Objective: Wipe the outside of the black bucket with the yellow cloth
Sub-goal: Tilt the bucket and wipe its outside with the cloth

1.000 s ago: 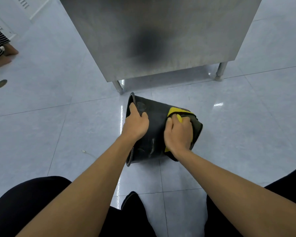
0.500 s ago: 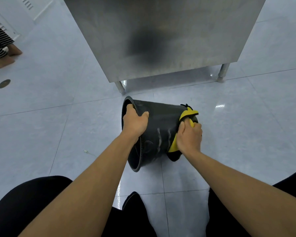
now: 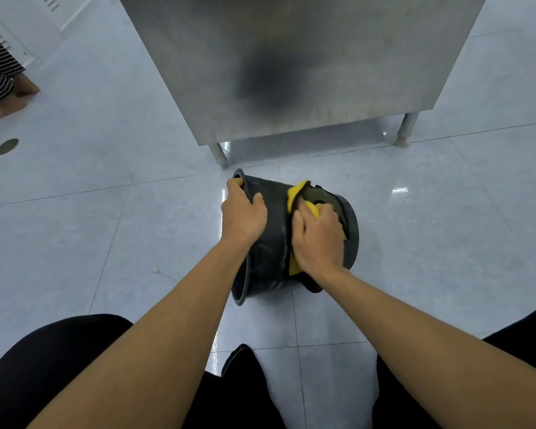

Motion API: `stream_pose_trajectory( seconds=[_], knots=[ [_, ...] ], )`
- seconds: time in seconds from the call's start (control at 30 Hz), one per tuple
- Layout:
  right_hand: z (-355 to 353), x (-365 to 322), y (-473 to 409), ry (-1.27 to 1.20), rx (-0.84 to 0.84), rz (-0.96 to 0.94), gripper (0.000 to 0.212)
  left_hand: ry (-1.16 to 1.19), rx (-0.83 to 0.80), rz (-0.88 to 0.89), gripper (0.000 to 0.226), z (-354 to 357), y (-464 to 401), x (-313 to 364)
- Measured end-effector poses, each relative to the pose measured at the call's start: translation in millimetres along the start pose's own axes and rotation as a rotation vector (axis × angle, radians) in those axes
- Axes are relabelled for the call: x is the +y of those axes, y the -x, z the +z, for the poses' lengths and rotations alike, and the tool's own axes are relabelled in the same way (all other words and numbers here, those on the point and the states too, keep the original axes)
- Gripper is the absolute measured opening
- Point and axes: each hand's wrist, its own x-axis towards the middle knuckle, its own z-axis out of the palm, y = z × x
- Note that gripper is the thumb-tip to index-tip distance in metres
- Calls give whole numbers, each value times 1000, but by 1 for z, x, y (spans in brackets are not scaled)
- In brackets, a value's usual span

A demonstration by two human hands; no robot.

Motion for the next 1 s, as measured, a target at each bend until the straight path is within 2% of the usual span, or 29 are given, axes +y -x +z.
stream_pose_trajectory(
  seconds=[0.13, 0.23, 0.3, 0.43, 0.53, 0.6, 0.73, 0.8, 0.9, 1.0],
  knots=[
    [-6, 33, -5, 39, -7, 307, 36, -42, -231, -2, 74, -2, 3, 0],
    [-6, 29, -10, -23, -2, 470, 32, -68, -323, 4, 78, -1, 4, 1],
    [-5, 14, -8, -39, -8, 392, 32, -93, -313, 10, 77, 0, 5, 2],
    [-3, -28, 8, -128, 29, -34, 27, -57, -218, 60, 69, -3, 4, 7],
    [-1, -32, 8, -136, 17, -174, 27, -48, -126, 25, 60, -3, 5, 8],
    [-2, -16, 2, -88, 5, -118, 27, -13, -75, -7, 55, -4, 8, 7],
    [-7, 35, -7, 53, -78, 329, 31, 0, -67, -26, 49, -7, 7, 7],
    [-8, 45, -7, 83, -115, 457, 31, -21, -91, -19, 51, -4, 7, 8],
    [-6, 32, -6, 60, -96, 429, 29, -47, -98, -33, 59, 1, 12, 12],
    [-6, 3, 0, -17, -19, 235, 28, -59, -103, -37, 66, 3, 14, 11]
  ],
)
